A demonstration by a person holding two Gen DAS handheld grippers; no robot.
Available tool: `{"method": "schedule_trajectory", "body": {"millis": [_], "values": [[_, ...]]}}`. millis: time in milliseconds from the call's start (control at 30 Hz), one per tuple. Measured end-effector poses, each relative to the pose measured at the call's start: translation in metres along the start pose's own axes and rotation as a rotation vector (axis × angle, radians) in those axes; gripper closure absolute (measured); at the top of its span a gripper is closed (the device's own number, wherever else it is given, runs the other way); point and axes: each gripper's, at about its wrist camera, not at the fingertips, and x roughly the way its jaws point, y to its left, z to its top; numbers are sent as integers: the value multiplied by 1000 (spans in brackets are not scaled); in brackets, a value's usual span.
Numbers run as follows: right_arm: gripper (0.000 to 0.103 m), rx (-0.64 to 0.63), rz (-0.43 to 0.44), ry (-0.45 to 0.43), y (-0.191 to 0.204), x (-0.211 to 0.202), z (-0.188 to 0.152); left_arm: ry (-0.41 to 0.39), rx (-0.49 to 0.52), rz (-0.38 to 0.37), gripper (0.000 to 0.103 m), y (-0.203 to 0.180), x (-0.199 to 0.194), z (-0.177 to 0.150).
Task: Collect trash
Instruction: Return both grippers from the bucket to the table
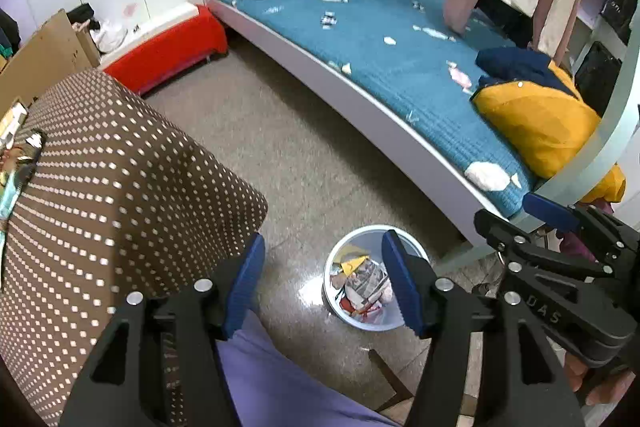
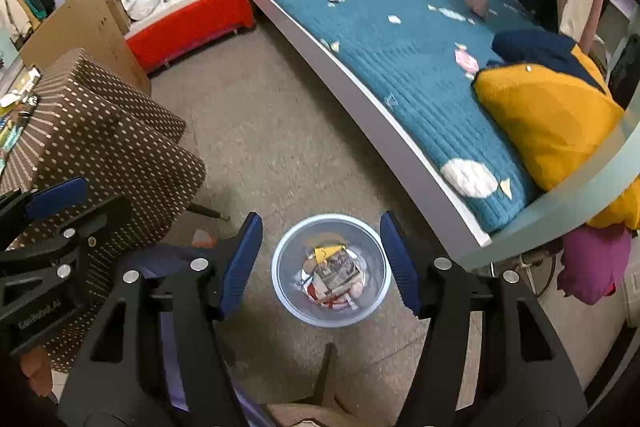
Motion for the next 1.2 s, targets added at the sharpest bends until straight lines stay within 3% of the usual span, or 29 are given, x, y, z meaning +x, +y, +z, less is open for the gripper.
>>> {"method": "schedule_trajectory", "body": {"millis": [400,700,1200], "values": [[34,-67,62,-131,44,-46,21,-124,-33,29,37,22,-57,1],[30,-139,128,-183,88,-63,36,-200,-116,98,29,65,-94,-4],[21,-274,245,-171,184,-61,48,-226,-293,219,20,165,-127,-26]]}}
